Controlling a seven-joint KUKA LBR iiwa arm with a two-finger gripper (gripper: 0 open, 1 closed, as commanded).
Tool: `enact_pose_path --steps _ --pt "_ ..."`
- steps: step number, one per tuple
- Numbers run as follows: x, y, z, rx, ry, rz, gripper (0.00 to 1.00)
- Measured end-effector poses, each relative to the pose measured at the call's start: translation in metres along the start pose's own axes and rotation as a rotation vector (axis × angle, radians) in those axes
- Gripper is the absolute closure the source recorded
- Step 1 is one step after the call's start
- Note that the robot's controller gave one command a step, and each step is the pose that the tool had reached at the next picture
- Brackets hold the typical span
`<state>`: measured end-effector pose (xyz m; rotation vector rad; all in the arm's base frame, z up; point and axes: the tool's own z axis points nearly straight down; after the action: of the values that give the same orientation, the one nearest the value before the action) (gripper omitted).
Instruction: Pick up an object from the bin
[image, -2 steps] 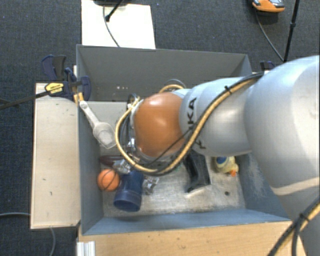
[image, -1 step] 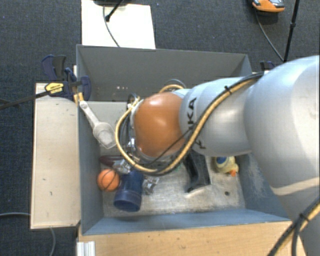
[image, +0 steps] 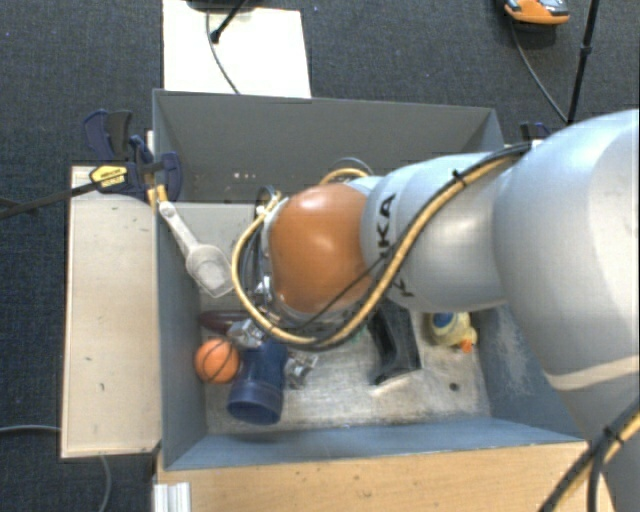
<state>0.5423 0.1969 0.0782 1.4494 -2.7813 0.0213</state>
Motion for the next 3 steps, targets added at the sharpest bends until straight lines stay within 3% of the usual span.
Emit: enact_pose_path --steps 3 --pt "-0.001 0.003 -0.062 -0.01 -0.011 -0.001 1.0"
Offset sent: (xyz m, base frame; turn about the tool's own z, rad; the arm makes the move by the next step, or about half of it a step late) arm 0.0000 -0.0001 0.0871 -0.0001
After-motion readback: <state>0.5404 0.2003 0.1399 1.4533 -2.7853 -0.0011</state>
